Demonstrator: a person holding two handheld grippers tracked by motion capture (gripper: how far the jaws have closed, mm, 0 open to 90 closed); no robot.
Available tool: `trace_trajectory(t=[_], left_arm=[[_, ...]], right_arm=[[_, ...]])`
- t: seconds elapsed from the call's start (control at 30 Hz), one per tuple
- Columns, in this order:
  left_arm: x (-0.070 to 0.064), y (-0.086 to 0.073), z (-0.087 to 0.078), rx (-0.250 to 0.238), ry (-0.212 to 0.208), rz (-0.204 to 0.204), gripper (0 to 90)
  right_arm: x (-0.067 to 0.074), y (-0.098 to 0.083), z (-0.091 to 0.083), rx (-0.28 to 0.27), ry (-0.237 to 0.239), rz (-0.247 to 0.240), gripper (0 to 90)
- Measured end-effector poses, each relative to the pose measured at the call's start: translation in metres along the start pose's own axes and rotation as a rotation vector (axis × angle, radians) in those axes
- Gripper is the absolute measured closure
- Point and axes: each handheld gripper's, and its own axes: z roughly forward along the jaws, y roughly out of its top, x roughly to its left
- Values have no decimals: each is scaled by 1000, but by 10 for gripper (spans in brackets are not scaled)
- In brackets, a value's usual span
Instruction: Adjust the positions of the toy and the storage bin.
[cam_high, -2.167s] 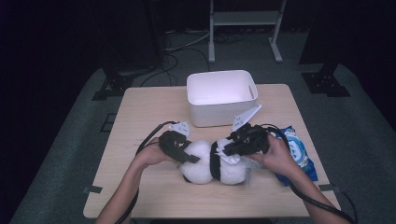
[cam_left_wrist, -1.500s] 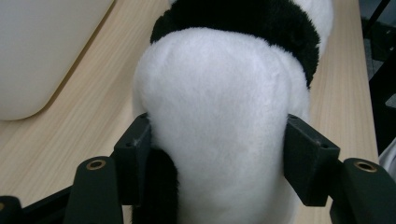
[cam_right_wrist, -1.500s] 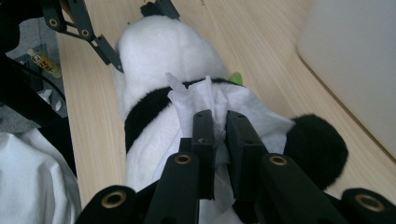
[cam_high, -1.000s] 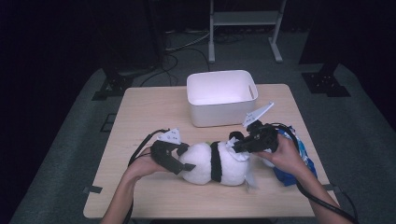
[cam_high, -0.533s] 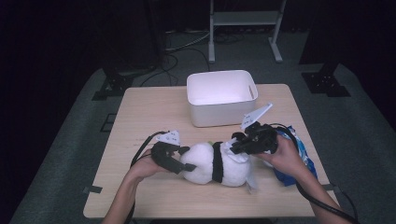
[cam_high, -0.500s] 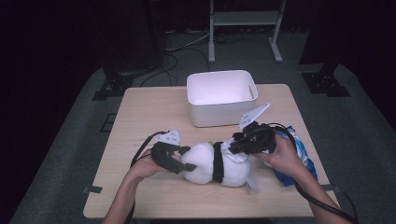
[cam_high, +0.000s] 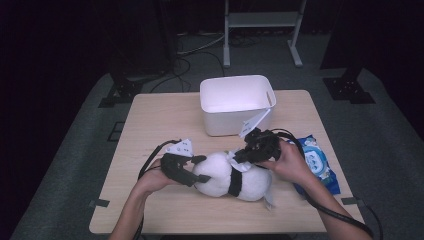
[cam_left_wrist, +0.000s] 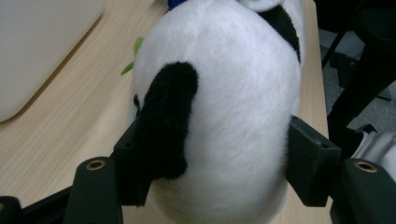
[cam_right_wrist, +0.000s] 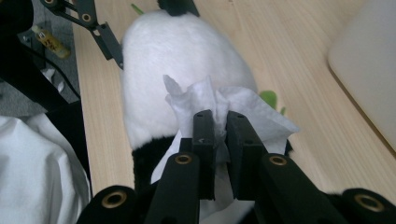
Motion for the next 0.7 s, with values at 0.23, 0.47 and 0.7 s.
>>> trace_trajectory(t=[0.23,0.47,0.7], left_arm=[[0,1,-6,-9,6,0,343],[-2,2,-9,-16,2,10,345],[-1,1,-11,-15,3,5,347]], right_arm=[[-12,-23,-22,-39,-38,64,816],[-20,-47,-31,-72,-33,130,816],[-31,-64,-36,-66,-53,175,815]])
